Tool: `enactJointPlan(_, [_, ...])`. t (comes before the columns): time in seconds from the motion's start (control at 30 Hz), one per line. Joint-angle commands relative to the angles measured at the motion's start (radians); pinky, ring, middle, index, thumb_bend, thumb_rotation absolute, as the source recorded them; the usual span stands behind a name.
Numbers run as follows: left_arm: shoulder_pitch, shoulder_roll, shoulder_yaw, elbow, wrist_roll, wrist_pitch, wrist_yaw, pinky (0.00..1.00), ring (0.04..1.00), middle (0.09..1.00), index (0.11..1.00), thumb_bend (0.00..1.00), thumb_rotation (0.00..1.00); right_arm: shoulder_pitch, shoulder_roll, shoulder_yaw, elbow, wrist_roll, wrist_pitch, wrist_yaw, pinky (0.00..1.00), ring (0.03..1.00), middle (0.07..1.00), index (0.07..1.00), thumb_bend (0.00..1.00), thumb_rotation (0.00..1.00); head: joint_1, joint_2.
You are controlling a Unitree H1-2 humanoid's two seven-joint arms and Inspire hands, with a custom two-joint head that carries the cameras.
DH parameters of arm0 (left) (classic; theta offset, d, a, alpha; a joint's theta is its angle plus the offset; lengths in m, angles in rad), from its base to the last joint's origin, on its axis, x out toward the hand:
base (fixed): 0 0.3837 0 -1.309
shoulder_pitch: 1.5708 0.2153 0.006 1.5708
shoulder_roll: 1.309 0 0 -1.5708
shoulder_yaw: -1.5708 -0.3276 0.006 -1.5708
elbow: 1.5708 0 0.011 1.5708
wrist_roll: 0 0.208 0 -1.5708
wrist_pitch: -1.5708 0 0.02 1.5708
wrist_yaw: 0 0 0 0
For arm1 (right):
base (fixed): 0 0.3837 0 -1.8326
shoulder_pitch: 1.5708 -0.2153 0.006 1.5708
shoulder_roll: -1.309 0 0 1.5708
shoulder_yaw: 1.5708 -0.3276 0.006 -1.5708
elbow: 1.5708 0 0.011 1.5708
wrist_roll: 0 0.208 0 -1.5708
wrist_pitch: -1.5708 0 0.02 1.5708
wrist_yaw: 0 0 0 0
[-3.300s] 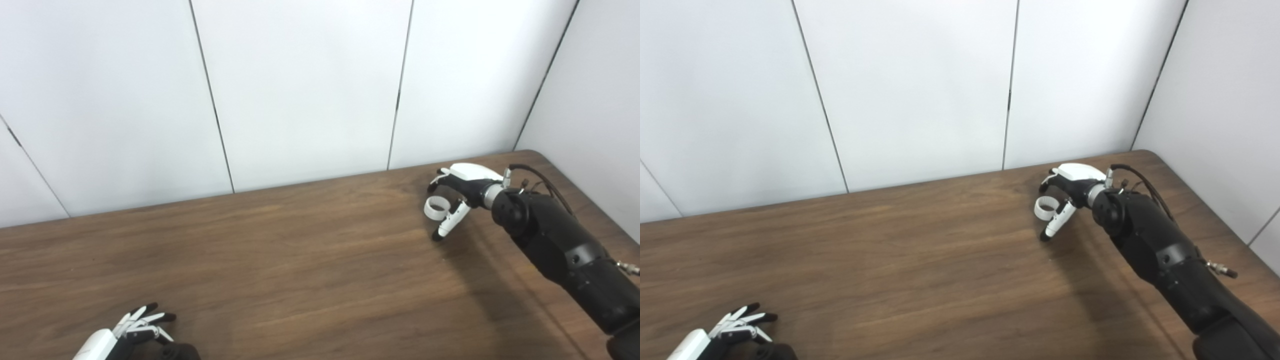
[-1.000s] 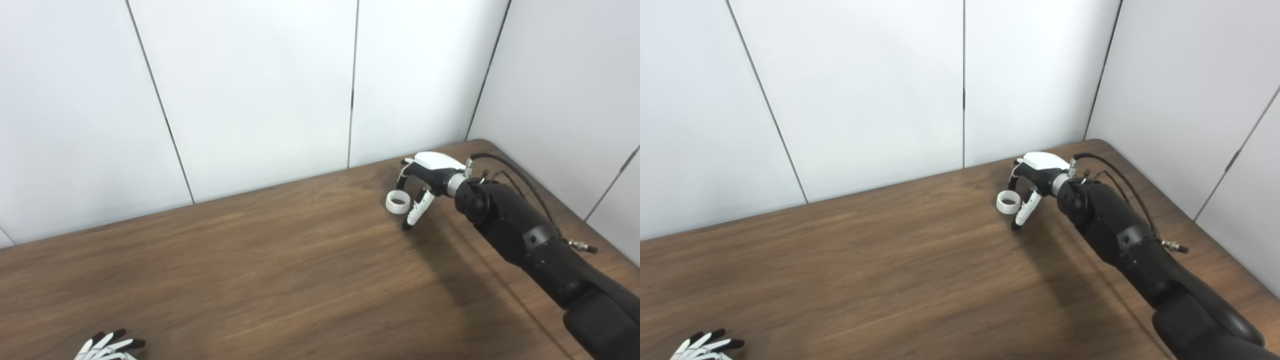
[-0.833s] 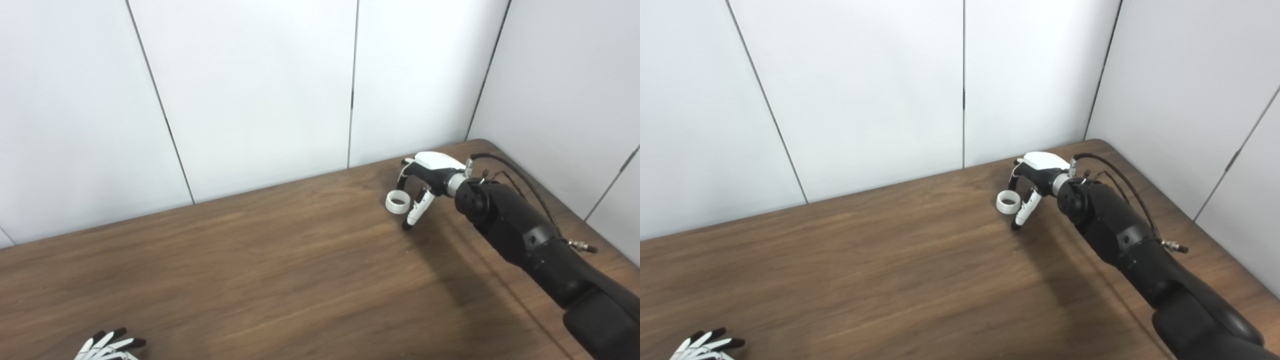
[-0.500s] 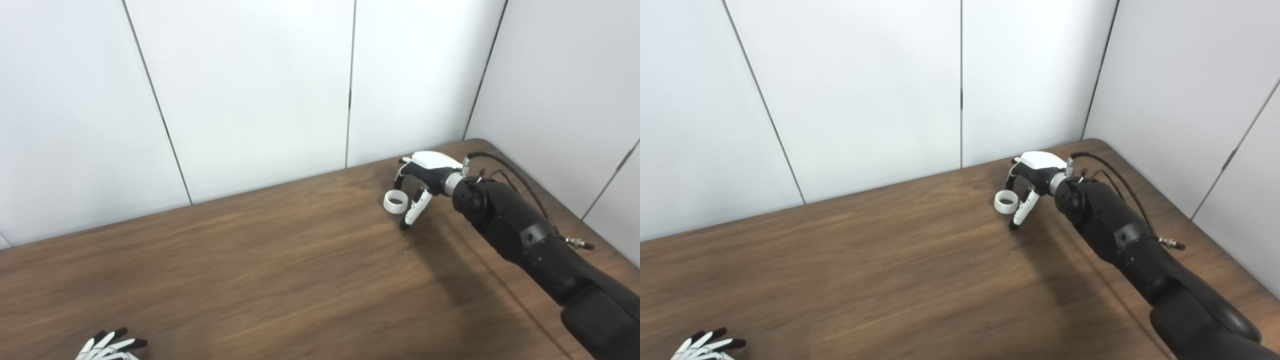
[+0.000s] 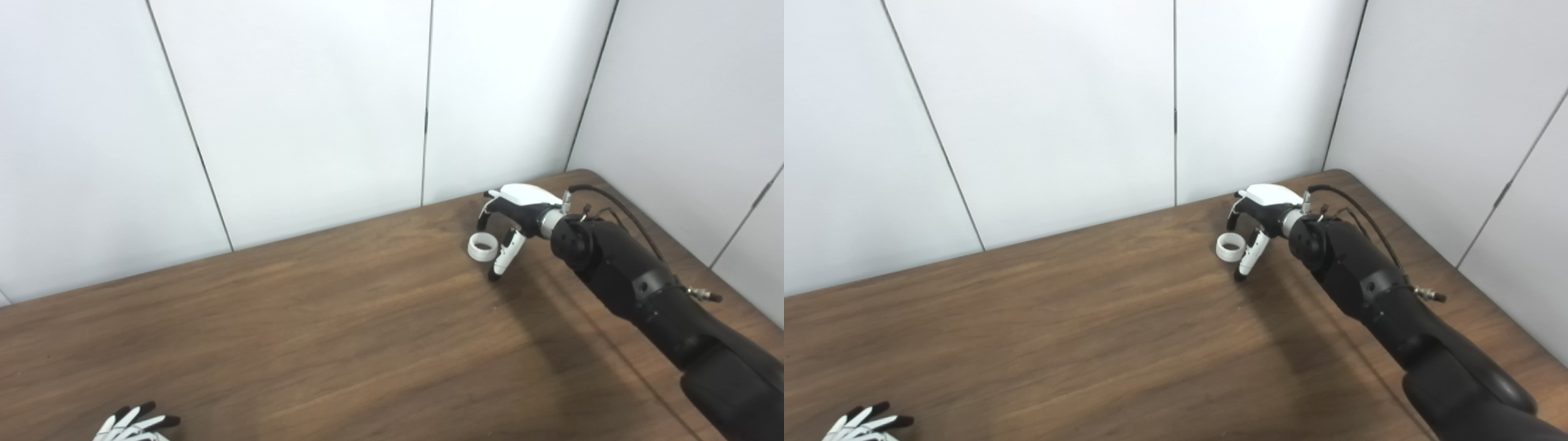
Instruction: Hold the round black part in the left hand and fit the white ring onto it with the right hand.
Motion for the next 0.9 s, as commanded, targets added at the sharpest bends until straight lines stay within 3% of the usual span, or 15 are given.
enactJointPlan(0.0, [-0.007, 0.014, 0.009, -0.040, 0.005, -0.006, 0.011, 1.00, 0.947, 0.816, 0.479, 0.51, 0.04, -0.028, 0.012, 0.011, 0.007, -0.004, -0.013, 0.002, 0.93, 1.000, 0.994, 0.693, 0.97, 0.24, 0.001, 0.001])
enactJointPlan(0.87, [0.010, 0.008, 0.007, -0.089, 0.002, 0.033, -0.005, 1.00, 0.945, 0.817, 0.480, 0.51, 0.04, -0.042, 0.024, 0.024, 0.033, 0.007, -0.035, 0.024, 0.94, 1.000, 0.980, 0.624, 0.87, 0.20, 0.013, 0.013])
